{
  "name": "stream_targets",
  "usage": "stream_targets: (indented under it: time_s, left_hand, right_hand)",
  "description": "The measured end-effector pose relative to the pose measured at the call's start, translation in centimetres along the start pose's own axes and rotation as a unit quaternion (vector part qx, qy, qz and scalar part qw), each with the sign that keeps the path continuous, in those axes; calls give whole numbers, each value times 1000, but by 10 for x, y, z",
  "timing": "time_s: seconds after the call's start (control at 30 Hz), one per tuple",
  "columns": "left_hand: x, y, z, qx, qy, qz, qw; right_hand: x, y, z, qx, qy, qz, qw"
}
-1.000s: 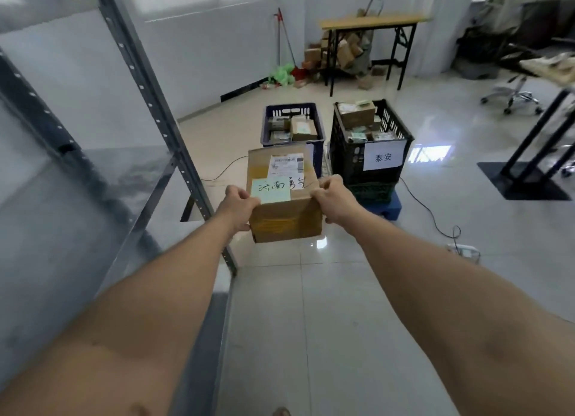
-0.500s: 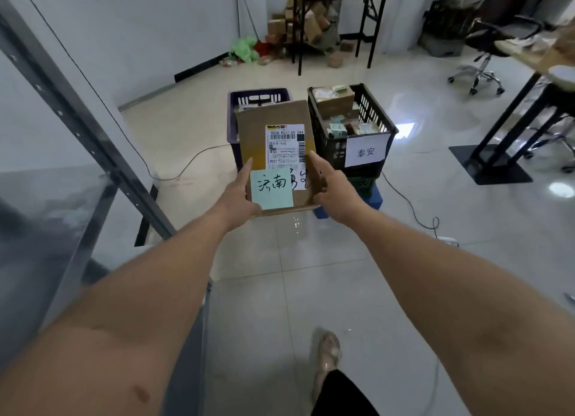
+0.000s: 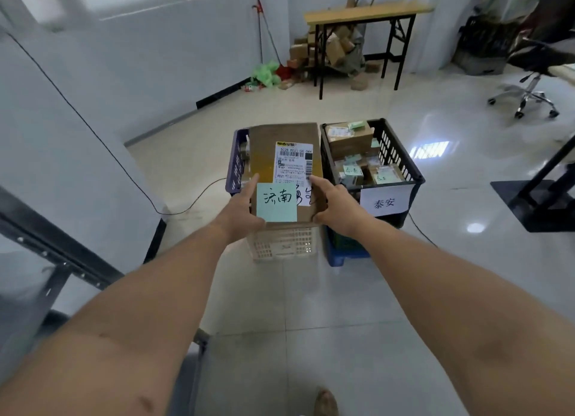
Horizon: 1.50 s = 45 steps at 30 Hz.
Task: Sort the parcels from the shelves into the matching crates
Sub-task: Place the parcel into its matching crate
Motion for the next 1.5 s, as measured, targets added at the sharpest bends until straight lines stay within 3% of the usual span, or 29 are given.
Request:
stream_targets:
  time_s: [0.23, 0.57, 1.0, 1.37, 1.5]
  left_hand:
    - [76, 51, -70, -33, 69, -78, 994]
    - [131, 117, -93, -57, 31, -103, 993]
    - [259, 284, -41, -38, 6, -69, 997]
    - [349, 410, 30, 46, 5, -26, 999]
    - [374, 437, 50, 68, -11, -46, 997]
  right_hand:
    - [86, 64, 37, 62, 15, -47, 997]
    - [147, 131, 69, 79, -44, -63, 994]
    - [175, 330, 84, 33, -57, -40, 997]
    - [161, 510, 71, -22, -55, 30, 998]
    - [161, 560, 72, -9, -56, 47, 997]
Point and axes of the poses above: each hand's wrist, its own y-axis towards the middle knuckle, its own x-axis out of the back of the hand, z = x × y, the point moved 10 cm from there along y, towards the middle knuckle, and after that the axes turned 14 degrees about z, right-handed, at the moved point
